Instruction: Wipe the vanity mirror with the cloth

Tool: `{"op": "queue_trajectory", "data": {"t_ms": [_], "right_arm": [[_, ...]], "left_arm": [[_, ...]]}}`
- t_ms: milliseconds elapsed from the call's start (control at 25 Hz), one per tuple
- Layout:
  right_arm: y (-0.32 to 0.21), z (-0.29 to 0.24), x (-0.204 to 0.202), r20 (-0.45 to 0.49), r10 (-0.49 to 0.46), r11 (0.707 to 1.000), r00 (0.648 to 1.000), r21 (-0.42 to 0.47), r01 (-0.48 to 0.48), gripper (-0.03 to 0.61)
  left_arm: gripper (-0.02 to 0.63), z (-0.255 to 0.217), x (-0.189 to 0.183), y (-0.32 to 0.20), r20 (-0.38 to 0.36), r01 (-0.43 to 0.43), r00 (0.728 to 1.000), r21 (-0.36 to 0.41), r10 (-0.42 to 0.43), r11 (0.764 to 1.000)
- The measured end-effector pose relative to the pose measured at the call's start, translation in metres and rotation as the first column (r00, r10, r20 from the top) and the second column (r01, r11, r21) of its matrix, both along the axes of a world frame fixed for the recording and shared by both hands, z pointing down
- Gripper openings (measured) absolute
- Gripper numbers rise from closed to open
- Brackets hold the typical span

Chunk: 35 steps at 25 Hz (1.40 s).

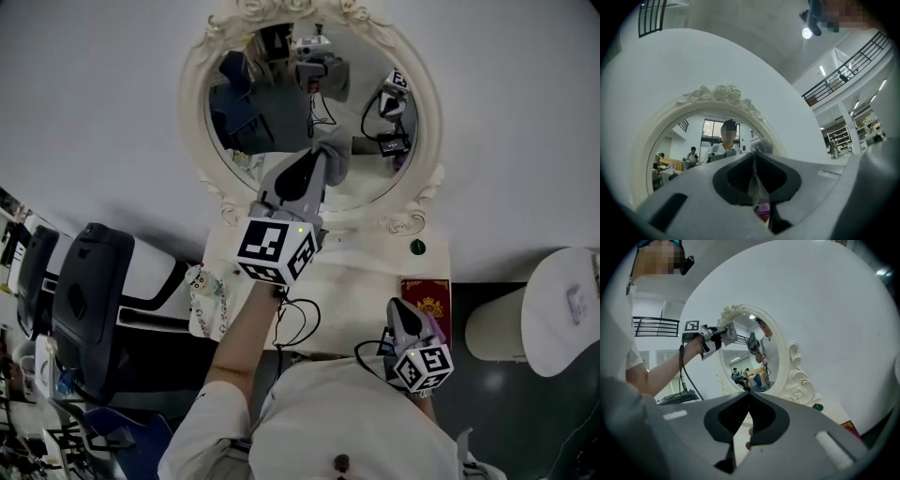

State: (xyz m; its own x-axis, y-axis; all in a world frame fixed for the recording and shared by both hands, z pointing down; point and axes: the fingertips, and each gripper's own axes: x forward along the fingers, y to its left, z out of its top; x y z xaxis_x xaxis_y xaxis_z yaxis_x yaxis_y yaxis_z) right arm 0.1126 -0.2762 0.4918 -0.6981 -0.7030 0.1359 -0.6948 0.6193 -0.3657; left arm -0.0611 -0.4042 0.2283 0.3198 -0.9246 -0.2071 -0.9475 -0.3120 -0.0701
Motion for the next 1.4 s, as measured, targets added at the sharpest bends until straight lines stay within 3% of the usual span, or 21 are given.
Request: {"op": "queue_trajectory", "data": {"t_ms": [160,240,320,480,720,1080,1280,1400], "right_arm": [[0.008,-0.004,0.005,0.017,0.063,0.998,0.998,-0.001,-0.063,0.008],[0.010,-0.006,0.006,0.007,0.079,0.997,0.997,0.014,-0.079,0.008],[0.008,-0.008,0.009,-0.002,0.097,0.995,0.995,0.027,-0.097,0.008],[0.002,-0.014,0.014,-0.005,0.135,0.989,0.991,0.057,-0.134,0.008],[-0.003,-0.017,0.017,-0.010,0.172,0.982,0.985,0.077,-0.171,0.008],[-0.009,-0.011,0.004,-0.022,0.148,0.988,0.989,0.059,-0.146,0.008],[-0.012,-0.010,-0.018,-0.043,0.084,0.994,0.996,0.067,-0.081,0.008],[-0.012,-0.009,-0.024,-0.051,0.060,0.996,0.997,0.064,-0.057,0.008]], "left_arm": [[0.021,-0.048,0.007,-0.036,0.087,0.023,0.996,0.052,-0.028,0.998],[0.021,-0.071,0.007,-0.052,0.092,0.048,0.994,0.077,-0.055,0.996],[0.021,-0.089,0.006,-0.068,0.057,0.054,0.997,0.070,-0.058,0.996],[0.021,-0.112,0.002,-0.091,-0.079,0.021,0.997,0.016,-0.019,1.000],[0.021,-0.124,-0.006,-0.105,-0.139,0.022,0.990,0.029,-0.018,0.999],[0.021,-0.137,-0.066,-0.107,-0.148,0.106,0.984,0.052,-0.098,0.993],[0.023,-0.136,-0.109,-0.098,-0.091,0.215,0.974,0.080,-0.208,0.973],[0.023,-0.132,-0.133,-0.094,-0.098,0.256,0.964,0.074,-0.249,0.964]]}}
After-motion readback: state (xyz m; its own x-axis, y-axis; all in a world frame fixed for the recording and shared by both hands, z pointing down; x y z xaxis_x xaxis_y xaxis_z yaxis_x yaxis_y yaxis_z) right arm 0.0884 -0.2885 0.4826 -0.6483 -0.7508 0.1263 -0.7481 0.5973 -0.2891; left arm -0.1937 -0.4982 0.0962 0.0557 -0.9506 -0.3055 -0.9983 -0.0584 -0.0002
